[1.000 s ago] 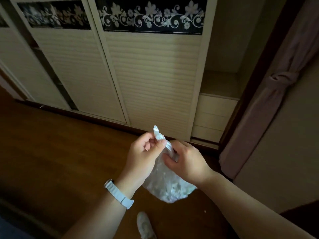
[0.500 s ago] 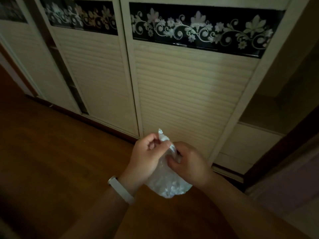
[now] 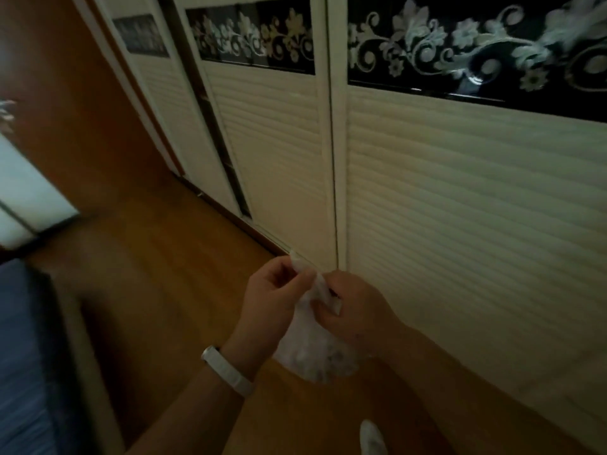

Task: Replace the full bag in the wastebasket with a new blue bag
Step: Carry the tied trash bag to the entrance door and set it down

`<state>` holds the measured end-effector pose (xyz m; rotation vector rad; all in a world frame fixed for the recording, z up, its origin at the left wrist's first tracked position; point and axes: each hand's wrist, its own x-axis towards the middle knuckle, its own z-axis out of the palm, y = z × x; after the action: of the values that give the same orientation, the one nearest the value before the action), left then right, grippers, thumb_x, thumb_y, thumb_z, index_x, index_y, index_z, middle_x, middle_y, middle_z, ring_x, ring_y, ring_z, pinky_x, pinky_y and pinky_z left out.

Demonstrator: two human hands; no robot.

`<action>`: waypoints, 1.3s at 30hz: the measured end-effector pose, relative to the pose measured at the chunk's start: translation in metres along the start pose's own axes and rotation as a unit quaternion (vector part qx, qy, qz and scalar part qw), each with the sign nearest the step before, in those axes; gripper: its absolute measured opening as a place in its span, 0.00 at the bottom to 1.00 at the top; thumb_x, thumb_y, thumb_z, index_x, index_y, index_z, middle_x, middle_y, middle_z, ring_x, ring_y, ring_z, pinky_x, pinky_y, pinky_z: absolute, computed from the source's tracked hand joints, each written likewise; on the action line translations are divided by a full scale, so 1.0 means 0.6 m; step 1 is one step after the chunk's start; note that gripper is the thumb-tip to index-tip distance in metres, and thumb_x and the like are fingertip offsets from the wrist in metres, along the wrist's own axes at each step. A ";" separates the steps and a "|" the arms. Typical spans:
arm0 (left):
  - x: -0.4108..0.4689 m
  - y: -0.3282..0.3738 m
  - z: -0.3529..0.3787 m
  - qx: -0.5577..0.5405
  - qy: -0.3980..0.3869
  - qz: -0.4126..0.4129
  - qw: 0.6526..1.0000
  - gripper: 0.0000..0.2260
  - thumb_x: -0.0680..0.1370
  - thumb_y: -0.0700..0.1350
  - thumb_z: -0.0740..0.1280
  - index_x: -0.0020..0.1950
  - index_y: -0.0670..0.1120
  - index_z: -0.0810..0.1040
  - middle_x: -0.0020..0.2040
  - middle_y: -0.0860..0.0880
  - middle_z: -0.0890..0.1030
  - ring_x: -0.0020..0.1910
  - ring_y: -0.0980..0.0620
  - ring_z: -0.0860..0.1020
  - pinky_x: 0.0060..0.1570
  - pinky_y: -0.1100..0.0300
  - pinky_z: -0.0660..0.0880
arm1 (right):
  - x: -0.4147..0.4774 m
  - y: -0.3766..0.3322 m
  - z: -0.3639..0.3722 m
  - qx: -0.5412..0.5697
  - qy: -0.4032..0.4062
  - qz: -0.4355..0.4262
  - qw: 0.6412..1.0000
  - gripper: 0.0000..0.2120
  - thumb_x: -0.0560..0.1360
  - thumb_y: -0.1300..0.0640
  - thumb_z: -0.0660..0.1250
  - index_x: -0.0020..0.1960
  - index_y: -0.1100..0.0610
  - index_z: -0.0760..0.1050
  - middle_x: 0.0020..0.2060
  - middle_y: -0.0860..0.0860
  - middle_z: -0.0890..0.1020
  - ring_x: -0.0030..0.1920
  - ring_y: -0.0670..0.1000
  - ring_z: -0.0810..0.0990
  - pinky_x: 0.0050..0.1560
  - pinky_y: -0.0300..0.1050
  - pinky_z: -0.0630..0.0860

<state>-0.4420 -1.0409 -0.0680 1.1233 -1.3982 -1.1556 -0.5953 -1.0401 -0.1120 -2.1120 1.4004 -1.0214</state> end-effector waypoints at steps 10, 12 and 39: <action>0.183 0.030 -0.037 0.052 0.105 -0.004 0.993 0.02 0.77 0.40 0.68 0.44 0.44 0.80 0.40 0.46 0.82 0.41 0.50 0.80 0.44 0.59 0.76 | 0.237 0.070 0.002 0.057 -0.051 -0.137 0.988 0.15 0.72 0.56 0.72 0.52 0.46 0.68 0.41 0.35 0.69 0.43 0.31 0.66 0.46 0.20 0.63; 0.205 0.029 -0.056 0.054 0.127 -0.011 0.990 0.02 0.77 0.41 0.68 0.44 0.46 0.81 0.41 0.44 0.82 0.42 0.47 0.80 0.45 0.56 0.77 | 0.274 0.072 0.019 0.057 -0.064 -0.150 0.985 0.12 0.72 0.54 0.71 0.52 0.50 0.71 0.44 0.41 0.76 0.45 0.35 0.71 0.48 0.24 0.67; 0.593 -0.091 -0.626 -0.065 0.211 0.009 0.975 0.03 0.76 0.38 0.68 0.44 0.44 0.81 0.39 0.47 0.81 0.39 0.52 0.79 0.42 0.61 0.77 | 0.858 -0.057 0.449 -0.001 -0.179 -0.188 0.966 0.20 0.75 0.43 0.59 0.63 0.50 0.72 0.53 0.45 0.79 0.49 0.38 0.72 0.49 0.26 0.63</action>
<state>-0.1043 -1.4362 -0.0491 1.1775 -0.9882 -0.9126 -0.2528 -1.5100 -0.0836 -2.4685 0.8497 -0.7076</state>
